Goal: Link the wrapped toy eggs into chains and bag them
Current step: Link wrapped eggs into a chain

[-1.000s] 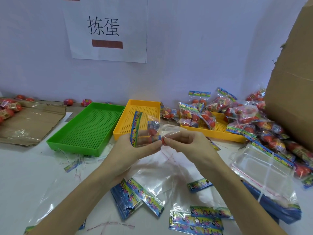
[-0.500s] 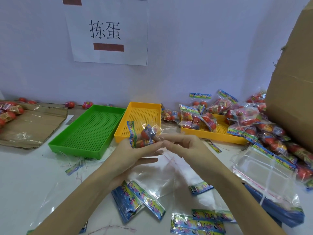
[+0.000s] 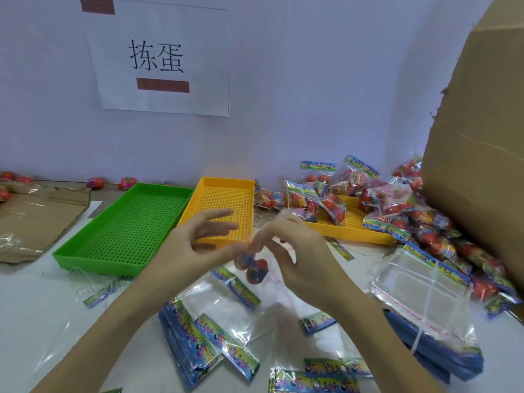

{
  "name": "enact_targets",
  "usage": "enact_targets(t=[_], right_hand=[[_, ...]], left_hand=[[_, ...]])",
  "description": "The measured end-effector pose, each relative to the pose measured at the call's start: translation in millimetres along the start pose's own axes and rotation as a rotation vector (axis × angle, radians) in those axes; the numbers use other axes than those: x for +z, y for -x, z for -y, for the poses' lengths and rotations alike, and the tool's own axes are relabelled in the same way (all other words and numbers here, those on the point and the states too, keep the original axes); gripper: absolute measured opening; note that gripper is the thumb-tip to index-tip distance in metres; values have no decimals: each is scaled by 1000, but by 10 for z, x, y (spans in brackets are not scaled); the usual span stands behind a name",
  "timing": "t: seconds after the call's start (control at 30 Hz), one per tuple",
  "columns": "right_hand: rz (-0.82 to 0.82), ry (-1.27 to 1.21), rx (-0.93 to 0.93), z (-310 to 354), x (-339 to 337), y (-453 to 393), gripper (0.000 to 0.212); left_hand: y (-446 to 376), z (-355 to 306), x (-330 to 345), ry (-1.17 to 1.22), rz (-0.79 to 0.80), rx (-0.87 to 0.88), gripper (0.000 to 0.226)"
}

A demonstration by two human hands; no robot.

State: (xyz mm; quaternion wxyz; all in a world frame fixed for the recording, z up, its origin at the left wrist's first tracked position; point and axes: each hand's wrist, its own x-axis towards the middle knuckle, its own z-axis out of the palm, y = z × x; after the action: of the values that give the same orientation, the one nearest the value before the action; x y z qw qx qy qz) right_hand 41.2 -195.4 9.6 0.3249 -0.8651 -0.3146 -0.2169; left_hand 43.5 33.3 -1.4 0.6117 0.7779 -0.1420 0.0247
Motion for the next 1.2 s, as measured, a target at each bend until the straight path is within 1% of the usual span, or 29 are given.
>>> enact_targets(t=[0.1,0.17,0.23,0.27,0.33,0.4,0.47,0.5,0.57,0.6,0.63,0.7,0.73,0.77,0.8,0.83,0.93,0.97,1.0,1.03,1.07,1.1,1.13,1.17,1.2], right_hand=[[37,13,-87,17,87,20,28],[19,-19,-117,18,127,22,29],[2,-69,-97,29,125,13,31],[-11,-110,-66,42,106,2,33],[-75,-221,15,80,27,-41,35],[-197,-256,108,22,-83,-115,38],[-293,-91,254,-186,-197,-234,41],[-273,24,357,-316,-244,-296,40],[-114,206,525,-570,-260,-396,39],[-19,245,542,-664,-241,-431,45],[67,247,512,-730,-209,-450,54],[194,324,390,-821,-145,-468,68],[235,417,328,-873,-123,-474,68],[249,507,297,-936,-118,-475,64],[238,575,325,-997,-141,-477,56],[217,631,414,-1046,-179,-475,48],[185,776,788,-1143,-341,-490,32],[154,786,865,-1142,-392,-492,26],[98,786,897,-1139,-435,-496,21],[29,796,884,-1146,-462,-507,19],[-39,808,828,-1160,-470,-527,18],[-100,794,737,-1179,-464,-555,18],[-136,724,627,-1209,-442,-588,16],[-123,610,513,-1231,-413,-625,16],[-52,506,420,-1246,-374,-667,23]], left_hand=[[1,3,11,26,143,-60,67],[-2,15,21,50,186,-91,57],[0,32,15,84,199,-99,46],[-2,47,12,100,179,-99,43],[-8,69,9,129,87,-107,42],[-21,86,10,153,12,-119,52],[-36,99,4,174,-29,-130,61],[-43,106,1,177,-44,-132,63],[-45,96,-9,173,-56,-135,63],[-39,85,-11,172,-53,-138,61],[-33,77,-8,172,-46,-142,58],[-20,63,-6,160,-24,-152,49],[-17,60,-7,152,-11,-153,46],[-16,64,-7,147,-4,-151,45],[-18,68,-9,145,-2,-149,44],[-19,73,-10,144,-1,-147,44],[-19,78,-11,147,-6,-141,43],[-22,75,-5,147,-3,-138,43],[-24,73,-1,150,1,-134,42],[-22,68,6,152,5,-130,42],[-18,61,12,149,9,-127,43],[-11,52,21,142,13,-126,43],[-5,46,29,134,17,-126,42],[0,44,35,129,19,-126,41],[3,42,31,129,18,-127,40]])
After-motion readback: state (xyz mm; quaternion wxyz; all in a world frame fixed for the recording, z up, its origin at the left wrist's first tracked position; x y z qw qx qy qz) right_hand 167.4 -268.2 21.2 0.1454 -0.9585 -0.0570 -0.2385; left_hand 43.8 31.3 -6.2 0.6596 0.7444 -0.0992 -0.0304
